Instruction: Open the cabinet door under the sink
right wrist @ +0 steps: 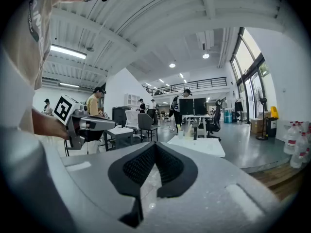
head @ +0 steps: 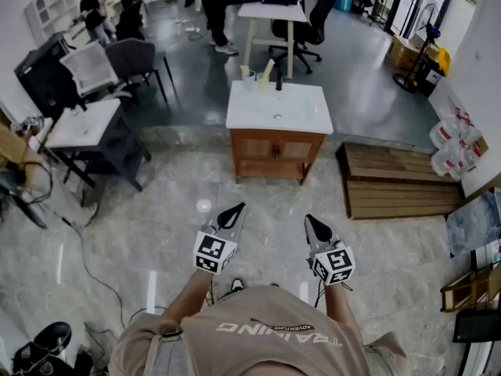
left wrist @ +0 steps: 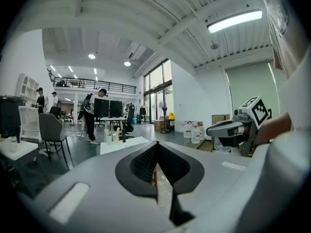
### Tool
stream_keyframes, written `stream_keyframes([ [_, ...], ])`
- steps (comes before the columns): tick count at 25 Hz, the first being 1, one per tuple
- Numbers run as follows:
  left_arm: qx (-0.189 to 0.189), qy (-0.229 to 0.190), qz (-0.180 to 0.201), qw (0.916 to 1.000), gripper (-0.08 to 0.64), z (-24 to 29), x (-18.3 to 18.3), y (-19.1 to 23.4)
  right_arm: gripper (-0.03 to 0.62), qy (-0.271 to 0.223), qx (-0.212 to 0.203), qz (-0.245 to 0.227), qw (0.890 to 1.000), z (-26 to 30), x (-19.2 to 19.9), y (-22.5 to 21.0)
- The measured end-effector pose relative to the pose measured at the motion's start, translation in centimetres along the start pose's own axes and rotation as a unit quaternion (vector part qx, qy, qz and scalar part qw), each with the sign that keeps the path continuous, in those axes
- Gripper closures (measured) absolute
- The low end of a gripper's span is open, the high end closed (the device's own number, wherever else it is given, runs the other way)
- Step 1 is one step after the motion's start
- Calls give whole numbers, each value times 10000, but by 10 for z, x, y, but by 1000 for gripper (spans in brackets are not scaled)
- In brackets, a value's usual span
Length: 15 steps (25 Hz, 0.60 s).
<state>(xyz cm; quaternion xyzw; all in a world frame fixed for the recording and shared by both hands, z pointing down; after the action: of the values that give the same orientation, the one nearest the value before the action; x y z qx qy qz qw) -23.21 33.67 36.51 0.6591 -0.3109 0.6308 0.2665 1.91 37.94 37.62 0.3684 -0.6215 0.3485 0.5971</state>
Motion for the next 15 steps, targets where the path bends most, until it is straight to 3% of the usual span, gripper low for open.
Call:
stream_keyframes([
  [8, -14, -4, -64, 10000, 543, -3, -1, -2, 589, 95, -120, -102, 9998, 2, -2, 8],
  [15, -83, -98, -201, 9997, 543, -7, 2, 7, 589, 110, 60, -84, 9999, 6, -3, 5],
])
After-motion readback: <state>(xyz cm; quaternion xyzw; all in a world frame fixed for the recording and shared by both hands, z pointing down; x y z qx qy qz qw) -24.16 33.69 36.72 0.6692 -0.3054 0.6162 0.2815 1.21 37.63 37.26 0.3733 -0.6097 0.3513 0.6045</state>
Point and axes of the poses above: the fingertips, and each gripper's own axes: z forward along the fingers, y to its left, x out of its underside, the point moved 7 cm from there along -z, backward along the fingers, and after that the axes turned 11 degrees about -y, right-handed, at the moved point
